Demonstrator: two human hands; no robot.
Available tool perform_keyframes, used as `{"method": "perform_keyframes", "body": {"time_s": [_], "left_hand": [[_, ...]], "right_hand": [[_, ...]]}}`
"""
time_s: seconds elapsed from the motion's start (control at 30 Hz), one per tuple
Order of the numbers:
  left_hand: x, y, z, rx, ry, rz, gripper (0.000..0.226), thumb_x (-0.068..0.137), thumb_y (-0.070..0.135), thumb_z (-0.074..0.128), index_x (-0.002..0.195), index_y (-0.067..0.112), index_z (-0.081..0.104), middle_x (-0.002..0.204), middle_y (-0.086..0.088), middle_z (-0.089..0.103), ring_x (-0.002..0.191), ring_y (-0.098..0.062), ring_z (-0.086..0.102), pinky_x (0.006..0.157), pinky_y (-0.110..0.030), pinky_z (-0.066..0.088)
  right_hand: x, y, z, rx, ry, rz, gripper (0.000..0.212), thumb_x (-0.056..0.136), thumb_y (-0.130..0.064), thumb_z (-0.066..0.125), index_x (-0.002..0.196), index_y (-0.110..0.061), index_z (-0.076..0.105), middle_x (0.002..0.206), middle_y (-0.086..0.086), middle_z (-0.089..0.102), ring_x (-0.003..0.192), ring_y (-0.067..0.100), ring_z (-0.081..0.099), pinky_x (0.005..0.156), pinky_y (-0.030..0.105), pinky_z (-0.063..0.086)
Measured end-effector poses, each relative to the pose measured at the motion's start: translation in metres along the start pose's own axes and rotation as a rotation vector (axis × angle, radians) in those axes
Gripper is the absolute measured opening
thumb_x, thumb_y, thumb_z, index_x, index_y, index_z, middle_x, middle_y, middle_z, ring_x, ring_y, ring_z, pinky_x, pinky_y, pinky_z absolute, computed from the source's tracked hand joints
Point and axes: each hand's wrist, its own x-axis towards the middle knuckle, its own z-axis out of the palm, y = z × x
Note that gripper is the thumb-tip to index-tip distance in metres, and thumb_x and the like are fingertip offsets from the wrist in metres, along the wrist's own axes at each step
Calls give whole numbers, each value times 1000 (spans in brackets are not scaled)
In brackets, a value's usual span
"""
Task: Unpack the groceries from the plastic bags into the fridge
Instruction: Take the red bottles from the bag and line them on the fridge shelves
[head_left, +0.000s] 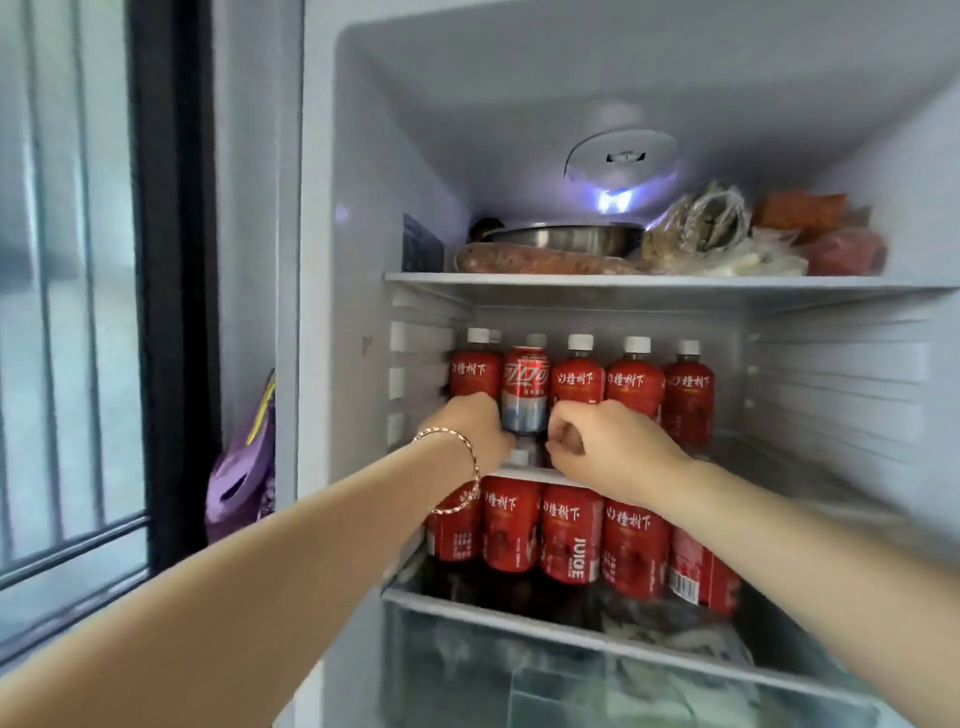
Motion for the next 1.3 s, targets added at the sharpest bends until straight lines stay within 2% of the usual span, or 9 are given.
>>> {"method": "perform_keyframes", "body": {"time_s": [0.17,0.3,0.43,0.57,0.73,0.9,1.07,1.23,1.3], "left_hand": [[-95,-9,-12,104,21,-151,23,89,26,50,104,14,64,106,-8,65,98,-30,61,77,-30,47],[-181,-43,-21,250,-117,-306,29,91,32,47,104,10,62,109,-8,63,101,-28,59,81,-31,49],[-288,-81,-35,352,-256,-559,26,90,30,44,95,10,60,93,-7,59,86,-27,56,69,-29,42],[-407,-108,-65,446,-262,-818,29,92,29,45,109,12,62,110,-5,63,102,-27,60,77,-33,47],[-564,-114,-108,482,-195,-1110,29,89,29,47,105,12,64,112,-8,65,101,-27,62,77,-29,46],[-733,-95,-166,490,-69,-1378,26,89,30,47,102,15,64,113,-7,65,104,-27,61,76,-27,43],[-933,-41,-227,500,-21,-1708,28,90,30,47,109,15,62,119,-7,62,109,-28,59,86,-32,46],[-1100,36,-259,498,32,-1999,30,93,28,45,114,13,59,122,-8,60,112,-30,57,79,-31,41],[-1158,66,-266,481,78,-2119,30,92,26,44,114,12,59,125,-9,59,115,-30,55,83,-31,41]], "right_hand": [[-38,-33,16,79,-82,-234,13,90,-29,52,97,-20,59,88,-2,64,83,22,60,65,30,43],[-73,-85,30,151,-256,-415,11,91,-34,49,92,-25,56,80,-8,53,76,18,51,66,27,37],[-114,-159,48,170,-422,-608,13,91,-35,47,92,-25,56,93,-5,57,88,18,54,71,28,38],[-178,-256,47,233,-537,-847,20,92,-33,48,99,-19,61,105,0,64,98,20,58,74,28,43],[-275,-369,31,324,-537,-1108,19,90,-31,50,98,-20,63,106,2,65,97,23,61,74,28,46],[-389,-480,-13,369,-488,-1364,23,90,-27,47,102,-20,64,109,3,66,100,24,61,82,28,47],[-554,-597,-82,494,-444,-1587,23,89,-29,46,99,-21,65,109,3,66,101,26,61,79,25,44],[-715,-666,-152,552,-468,-1819,25,92,-27,45,105,-19,64,112,3,65,103,27,60,83,28,47],[-776,-687,-177,547,-445,-1941,28,94,-23,42,109,-14,64,113,6,64,105,29,59,85,32,49]]}}
